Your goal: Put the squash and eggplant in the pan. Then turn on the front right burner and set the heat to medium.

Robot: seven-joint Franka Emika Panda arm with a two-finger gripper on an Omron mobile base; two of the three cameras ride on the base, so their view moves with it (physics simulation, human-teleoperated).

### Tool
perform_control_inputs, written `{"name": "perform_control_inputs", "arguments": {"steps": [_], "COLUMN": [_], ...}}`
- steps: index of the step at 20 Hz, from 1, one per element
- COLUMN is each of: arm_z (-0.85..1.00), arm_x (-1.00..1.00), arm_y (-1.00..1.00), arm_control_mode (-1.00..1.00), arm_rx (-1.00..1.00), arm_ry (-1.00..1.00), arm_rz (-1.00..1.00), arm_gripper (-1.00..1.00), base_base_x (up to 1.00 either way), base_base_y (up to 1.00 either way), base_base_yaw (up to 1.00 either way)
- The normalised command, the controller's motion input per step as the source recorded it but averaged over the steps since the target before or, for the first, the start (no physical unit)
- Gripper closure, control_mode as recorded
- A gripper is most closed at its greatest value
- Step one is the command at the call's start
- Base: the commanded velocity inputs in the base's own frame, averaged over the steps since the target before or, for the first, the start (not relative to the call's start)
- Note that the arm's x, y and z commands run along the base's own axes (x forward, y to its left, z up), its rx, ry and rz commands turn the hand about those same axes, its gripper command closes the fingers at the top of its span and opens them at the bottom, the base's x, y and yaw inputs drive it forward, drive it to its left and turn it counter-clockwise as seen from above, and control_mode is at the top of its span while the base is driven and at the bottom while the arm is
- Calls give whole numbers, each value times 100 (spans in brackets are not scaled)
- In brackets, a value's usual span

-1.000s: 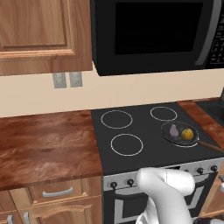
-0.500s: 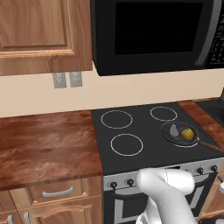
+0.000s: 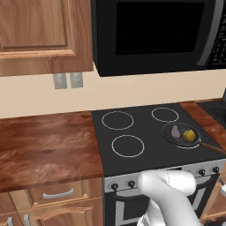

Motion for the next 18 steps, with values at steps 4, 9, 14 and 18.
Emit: {"name": "perform_control_inputs", "arguments": {"steps": [4, 9, 14, 18], "arm_z": [-6, -3, -4, -6], "arm_x": [3, 8, 16, 18], "arm_y": [0, 0, 0, 0], "arm_control_mode": [-100, -100, -100, -100], "arm_rx": [0, 0, 0, 0], "arm_ry": [0, 0, 0, 0], "arm_rz": [0, 0, 0, 0], "arm_gripper": [-100, -100, -100, -100], "base_base_x": [0, 0, 0, 0], "base_base_y": [0, 0, 0, 0], "base_base_yaw": [0, 0, 0, 0]}}
